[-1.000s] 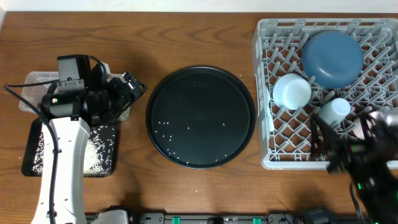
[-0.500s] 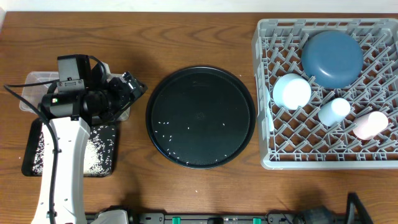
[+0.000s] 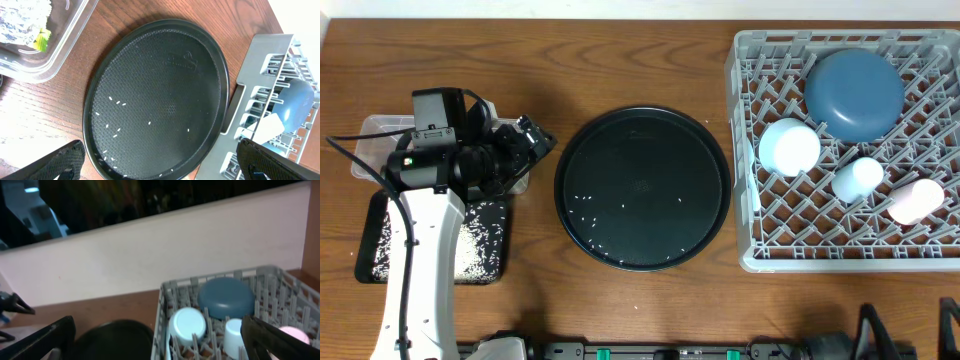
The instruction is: Sort waste into correct bins and load items into the dishwasher rack
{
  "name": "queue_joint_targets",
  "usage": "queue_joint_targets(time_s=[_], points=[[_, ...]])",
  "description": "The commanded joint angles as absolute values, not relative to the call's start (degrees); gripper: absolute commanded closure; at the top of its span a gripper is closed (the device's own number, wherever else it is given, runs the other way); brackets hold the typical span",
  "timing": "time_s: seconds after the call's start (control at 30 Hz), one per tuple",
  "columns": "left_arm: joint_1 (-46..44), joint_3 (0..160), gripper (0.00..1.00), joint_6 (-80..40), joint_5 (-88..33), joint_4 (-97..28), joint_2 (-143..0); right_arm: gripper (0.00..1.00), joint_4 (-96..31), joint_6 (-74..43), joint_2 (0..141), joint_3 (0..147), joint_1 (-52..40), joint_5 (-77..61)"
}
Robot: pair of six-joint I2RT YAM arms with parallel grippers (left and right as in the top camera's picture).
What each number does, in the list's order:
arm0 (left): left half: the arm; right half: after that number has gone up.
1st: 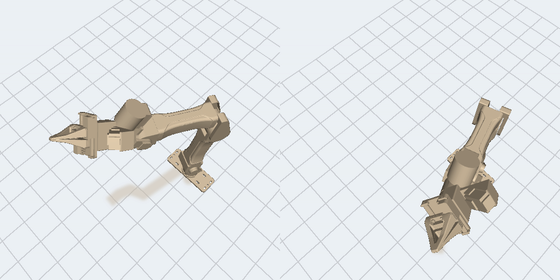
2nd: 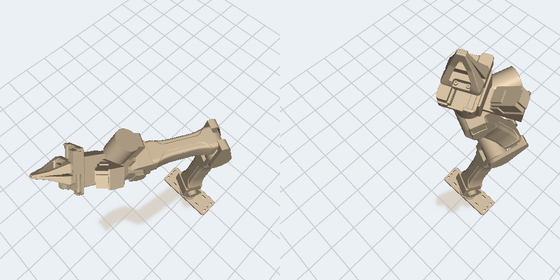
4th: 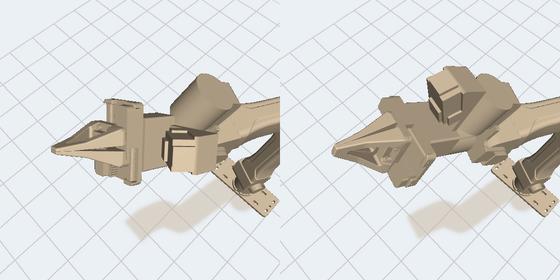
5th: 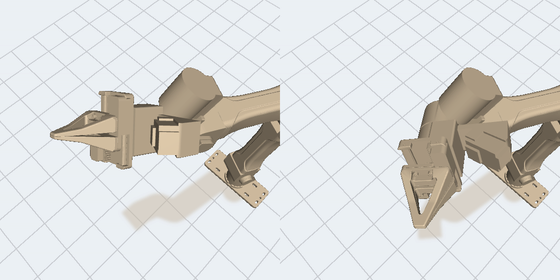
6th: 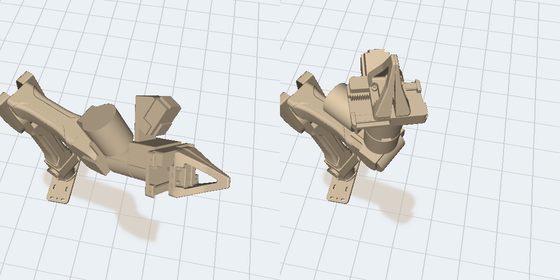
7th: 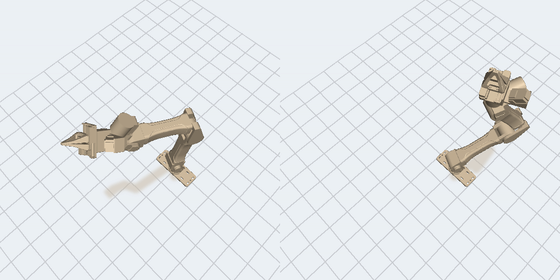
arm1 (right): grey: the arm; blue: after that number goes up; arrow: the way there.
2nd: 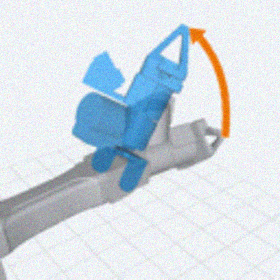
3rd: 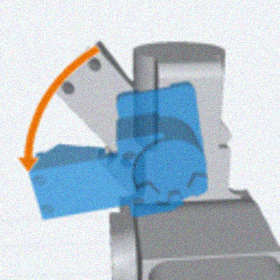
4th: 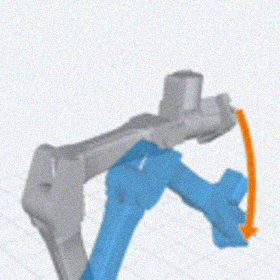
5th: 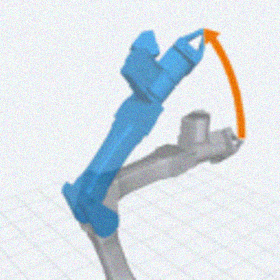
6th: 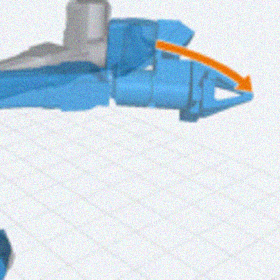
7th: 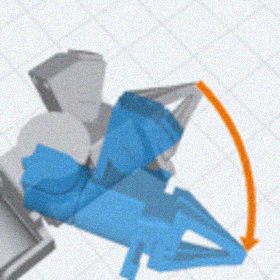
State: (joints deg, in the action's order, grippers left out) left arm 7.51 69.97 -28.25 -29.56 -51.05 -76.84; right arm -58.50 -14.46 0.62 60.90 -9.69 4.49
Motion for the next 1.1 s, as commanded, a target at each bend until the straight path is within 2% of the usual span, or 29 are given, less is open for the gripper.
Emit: queue_joint_targets(time_s=[0.0, 0.27, 0.57, 0.73, 1.07], points=[[7.75, 70.35, 0.02, -27.66, -29.04, -51.18, -77.1, 0.01, -57.14, -14.98, 0.38, 58.19, -9.15, 4.49], [7.75, 70.35, 0.02, -27.66, -29.04, -51.18, -77.1, 0.01, -46.26, -15.66, 0.36, 47.79, -9.04, 4.49], [7.75, 70.35, 0.02, -27.66, -29.04, -51.18, -77.1, 0.01, -21.61, -15.9, 0.36, 30.52, -8.99, 4.45], [7.75, 70.35, 0.02, -27.66, -29.04, -51.18, -77.1, 0.01, -7.97, -20.23, 0.32, 20.67, -7.81, 4.47], [7.75, 70.35, 0.02, -27.66, -29.04, -51.18, -77.1, 0.01, 12.19, -22.92, 0.3, 6.85, -6.59, 4.45]])
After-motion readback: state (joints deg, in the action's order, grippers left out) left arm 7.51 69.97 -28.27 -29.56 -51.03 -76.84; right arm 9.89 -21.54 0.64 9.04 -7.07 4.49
